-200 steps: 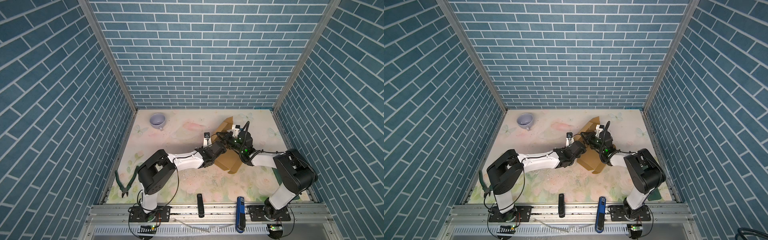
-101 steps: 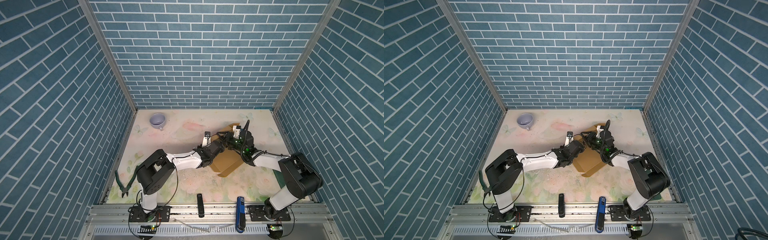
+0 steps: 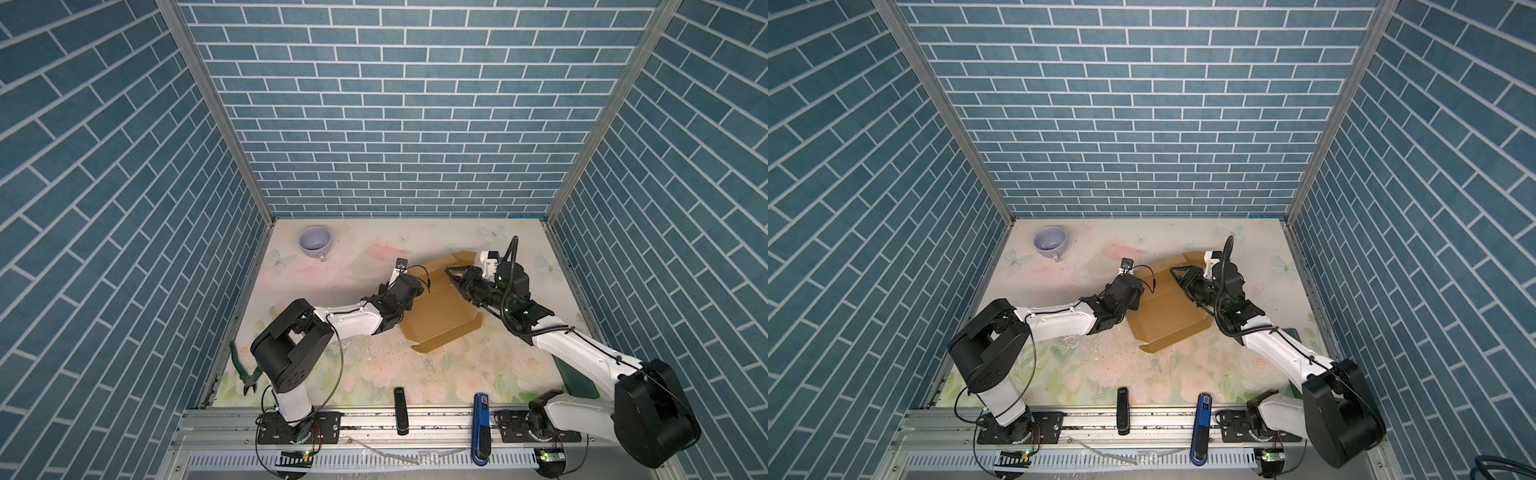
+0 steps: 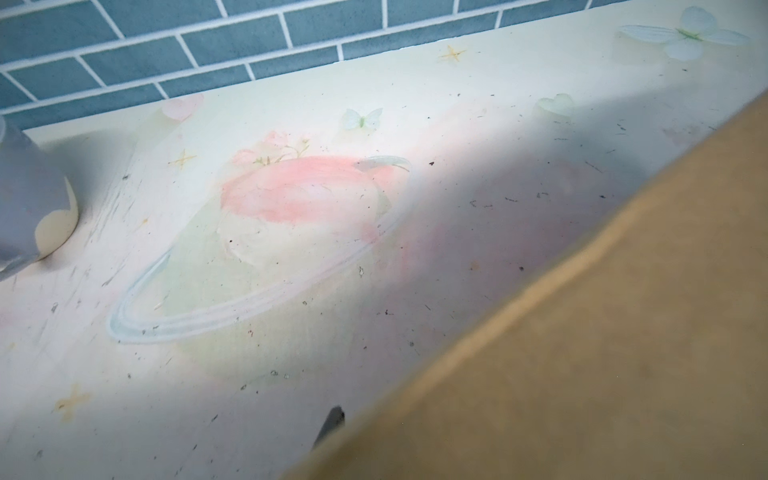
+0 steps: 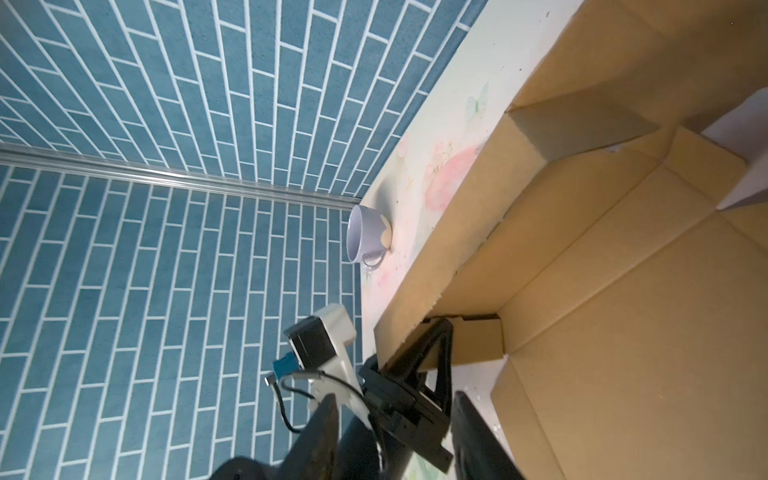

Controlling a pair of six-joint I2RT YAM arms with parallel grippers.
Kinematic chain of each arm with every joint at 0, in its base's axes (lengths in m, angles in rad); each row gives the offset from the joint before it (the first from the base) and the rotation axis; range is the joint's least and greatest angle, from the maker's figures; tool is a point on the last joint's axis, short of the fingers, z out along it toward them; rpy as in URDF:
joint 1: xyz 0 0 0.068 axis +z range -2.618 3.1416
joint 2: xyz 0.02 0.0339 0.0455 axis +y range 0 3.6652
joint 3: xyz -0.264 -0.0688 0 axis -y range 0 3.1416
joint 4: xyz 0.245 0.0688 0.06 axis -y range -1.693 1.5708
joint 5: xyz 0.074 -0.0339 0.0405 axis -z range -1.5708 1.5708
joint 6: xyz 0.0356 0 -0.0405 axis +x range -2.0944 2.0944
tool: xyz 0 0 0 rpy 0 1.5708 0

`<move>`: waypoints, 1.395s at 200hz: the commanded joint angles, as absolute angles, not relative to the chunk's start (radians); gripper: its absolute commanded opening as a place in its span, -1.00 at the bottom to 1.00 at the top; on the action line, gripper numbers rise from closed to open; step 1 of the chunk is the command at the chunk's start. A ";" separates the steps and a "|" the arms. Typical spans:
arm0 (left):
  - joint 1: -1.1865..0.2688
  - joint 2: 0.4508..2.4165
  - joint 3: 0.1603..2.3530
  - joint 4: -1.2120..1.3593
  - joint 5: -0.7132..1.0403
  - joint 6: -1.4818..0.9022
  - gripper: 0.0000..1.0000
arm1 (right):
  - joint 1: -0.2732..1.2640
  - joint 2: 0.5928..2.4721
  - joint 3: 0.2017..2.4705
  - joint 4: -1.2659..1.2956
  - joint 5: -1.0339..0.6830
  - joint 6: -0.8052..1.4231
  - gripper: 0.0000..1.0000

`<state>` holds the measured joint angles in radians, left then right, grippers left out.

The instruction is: Fold the paper box

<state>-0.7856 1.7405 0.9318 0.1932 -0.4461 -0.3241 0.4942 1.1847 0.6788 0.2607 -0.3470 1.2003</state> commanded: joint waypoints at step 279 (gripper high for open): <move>-0.621 1.782 0.972 0.237 -0.186 -0.185 -0.39 | 0.558 1.669 0.975 0.405 -0.354 1.116 -0.76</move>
